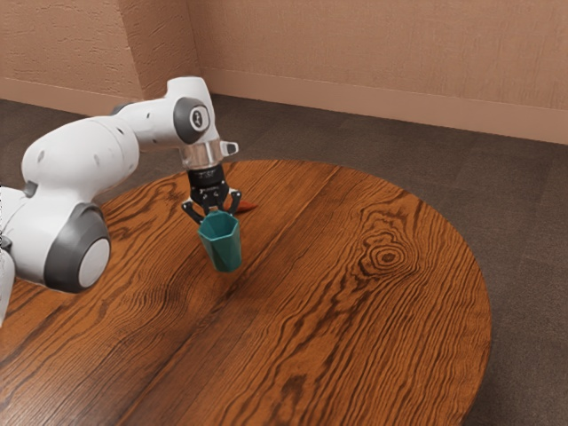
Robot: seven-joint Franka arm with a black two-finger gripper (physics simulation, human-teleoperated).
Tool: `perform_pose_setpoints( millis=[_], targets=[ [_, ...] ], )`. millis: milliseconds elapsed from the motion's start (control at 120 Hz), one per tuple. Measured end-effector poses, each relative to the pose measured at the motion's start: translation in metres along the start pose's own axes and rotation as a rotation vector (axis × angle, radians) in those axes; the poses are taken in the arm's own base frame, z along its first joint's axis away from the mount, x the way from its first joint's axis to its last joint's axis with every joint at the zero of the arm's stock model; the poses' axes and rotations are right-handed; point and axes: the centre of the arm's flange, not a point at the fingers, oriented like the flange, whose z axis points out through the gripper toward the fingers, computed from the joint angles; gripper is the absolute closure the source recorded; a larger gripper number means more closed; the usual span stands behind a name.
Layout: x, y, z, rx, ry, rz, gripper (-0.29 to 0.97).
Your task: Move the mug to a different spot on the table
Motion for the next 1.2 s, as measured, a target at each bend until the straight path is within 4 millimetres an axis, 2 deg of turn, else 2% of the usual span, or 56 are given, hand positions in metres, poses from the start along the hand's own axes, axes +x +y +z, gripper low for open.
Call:
perform_pose_setpoints(
  millis=[175,300,550,700,892,1200],
  targets=[
    [0.011,0.004,0.023,-0.013,-0.015,-0.018,0.71],
    [0.019,0.0,0.036,-0.01,-0.026,-0.038,0.71],
    [0.027,-0.007,0.052,0.004,-0.046,-0.064,0.71],
    [0.028,-0.008,0.055,0.008,-0.048,-0.069,0.71],
    [0.029,-0.006,0.055,-0.002,-0.043,-0.076,0.53],
    [0.03,-0.006,0.056,-0.007,-0.035,-0.089,0.18]
  ],
)
